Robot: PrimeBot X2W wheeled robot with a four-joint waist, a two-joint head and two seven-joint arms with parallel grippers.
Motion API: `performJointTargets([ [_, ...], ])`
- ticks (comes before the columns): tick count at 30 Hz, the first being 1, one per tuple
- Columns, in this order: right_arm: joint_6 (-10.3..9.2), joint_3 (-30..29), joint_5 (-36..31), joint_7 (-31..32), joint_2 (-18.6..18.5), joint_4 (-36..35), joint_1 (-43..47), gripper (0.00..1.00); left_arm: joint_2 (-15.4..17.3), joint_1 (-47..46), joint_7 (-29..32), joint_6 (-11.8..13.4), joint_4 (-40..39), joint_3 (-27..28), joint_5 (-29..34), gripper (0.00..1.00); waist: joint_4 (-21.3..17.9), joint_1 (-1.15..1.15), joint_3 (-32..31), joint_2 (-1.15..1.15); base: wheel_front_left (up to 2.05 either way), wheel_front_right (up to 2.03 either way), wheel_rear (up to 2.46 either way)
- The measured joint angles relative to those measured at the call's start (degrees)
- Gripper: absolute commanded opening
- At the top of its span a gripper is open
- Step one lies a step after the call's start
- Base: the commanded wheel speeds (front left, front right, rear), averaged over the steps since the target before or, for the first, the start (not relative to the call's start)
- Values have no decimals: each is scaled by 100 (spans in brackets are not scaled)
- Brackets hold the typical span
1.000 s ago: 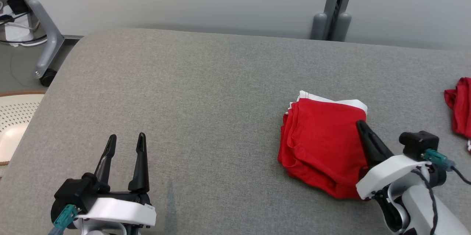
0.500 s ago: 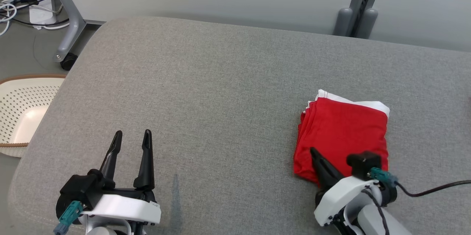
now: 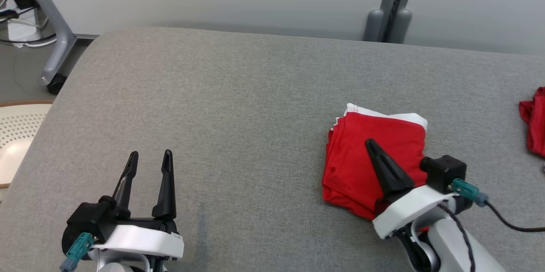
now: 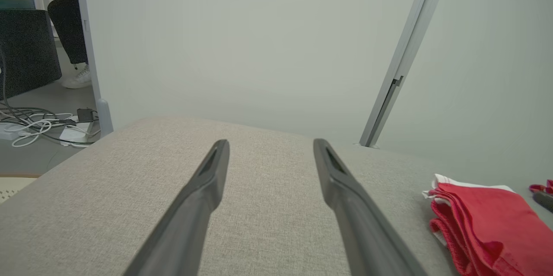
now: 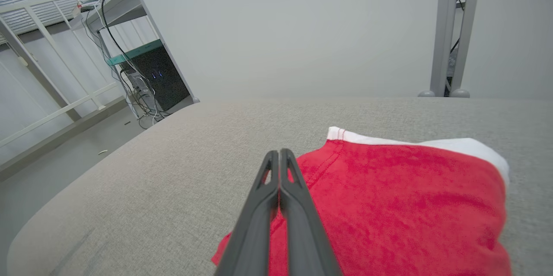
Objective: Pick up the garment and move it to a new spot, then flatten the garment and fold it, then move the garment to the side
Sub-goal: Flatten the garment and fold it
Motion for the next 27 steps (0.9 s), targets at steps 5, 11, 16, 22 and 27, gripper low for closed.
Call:
performJointTargets([
  [5,0,-687,-207,0,-333,-631,284,0,0,2,0,-40,-2,96,120,100,-353,0,-63,0,0,0,0],
  [11,0,-1335,-356,0,-426,-1120,731,0,-2,8,1,-84,22,223,218,100,-744,0,-150,0,0,0,0],
  [16,0,-1711,-516,-1,-420,-1461,1224,66,0,77,1,-125,48,343,313,100,-1043,0,-233,0,0,0,0],
  [22,0,-1986,-675,-1,-376,-1742,1693,100,-2,154,1,-160,60,449,393,100,-1285,0,-332,0,0,0,0],
  [27,0,-2153,-750,-1,-302,-1934,2026,100,0,265,1,-177,88,541,483,100,-1346,0,-452,0,0,0,0],
])
